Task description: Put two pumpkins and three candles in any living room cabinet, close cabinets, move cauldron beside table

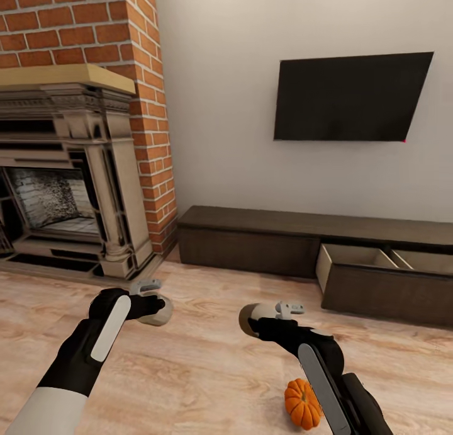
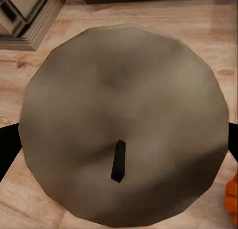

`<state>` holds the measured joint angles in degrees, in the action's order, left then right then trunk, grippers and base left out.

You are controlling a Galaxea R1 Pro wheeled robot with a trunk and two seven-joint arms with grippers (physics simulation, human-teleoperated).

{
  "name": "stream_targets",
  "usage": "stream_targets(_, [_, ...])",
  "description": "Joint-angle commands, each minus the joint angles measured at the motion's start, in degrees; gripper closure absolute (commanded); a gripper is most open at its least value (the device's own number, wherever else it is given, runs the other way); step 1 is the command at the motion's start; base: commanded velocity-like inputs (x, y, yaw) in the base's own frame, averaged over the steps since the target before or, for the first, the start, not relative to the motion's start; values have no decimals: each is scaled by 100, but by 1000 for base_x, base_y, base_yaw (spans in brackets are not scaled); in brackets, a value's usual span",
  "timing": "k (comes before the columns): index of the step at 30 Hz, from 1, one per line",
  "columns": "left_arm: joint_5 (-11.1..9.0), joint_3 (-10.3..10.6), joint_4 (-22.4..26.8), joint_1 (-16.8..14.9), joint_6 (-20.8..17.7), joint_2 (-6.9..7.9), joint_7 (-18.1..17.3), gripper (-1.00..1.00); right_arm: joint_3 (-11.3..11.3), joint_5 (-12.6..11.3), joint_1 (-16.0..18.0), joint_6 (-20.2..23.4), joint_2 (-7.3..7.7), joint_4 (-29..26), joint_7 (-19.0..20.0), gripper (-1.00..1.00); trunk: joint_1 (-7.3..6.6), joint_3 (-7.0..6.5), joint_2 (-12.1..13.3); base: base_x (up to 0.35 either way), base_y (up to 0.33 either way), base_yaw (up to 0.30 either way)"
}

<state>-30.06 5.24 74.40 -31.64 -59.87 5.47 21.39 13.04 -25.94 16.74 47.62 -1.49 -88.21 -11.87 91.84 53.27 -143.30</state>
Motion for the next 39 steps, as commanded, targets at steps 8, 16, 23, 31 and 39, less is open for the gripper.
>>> stream_targets(8, [-61,12,12,3,-13,7,58,100,-1,-75,5,16,10,-3,-33,100,-58,-214,82,-165,0,-240])
stream_targets(16, [-61,12,13,3,-13,7,58,100,-207,-74,5,19,22,20,389,100,-234,-407,403,-56,0,-240])
stream_targets(23, [-61,12,15,0,-13,7,58,100,-303,-77,5,19,20,30,458,100,-388,-577,684,-4,0,-240])
stream_targets(31, [-60,12,21,1,-13,7,58,100,-324,-70,5,19,25,32,466,100,-564,-770,1005,0,0,-241])
stream_targets(39, [-61,12,22,0,-13,7,58,100,-333,-62,5,19,29,32,467,100,-739,-963,1325,0,0,-241])
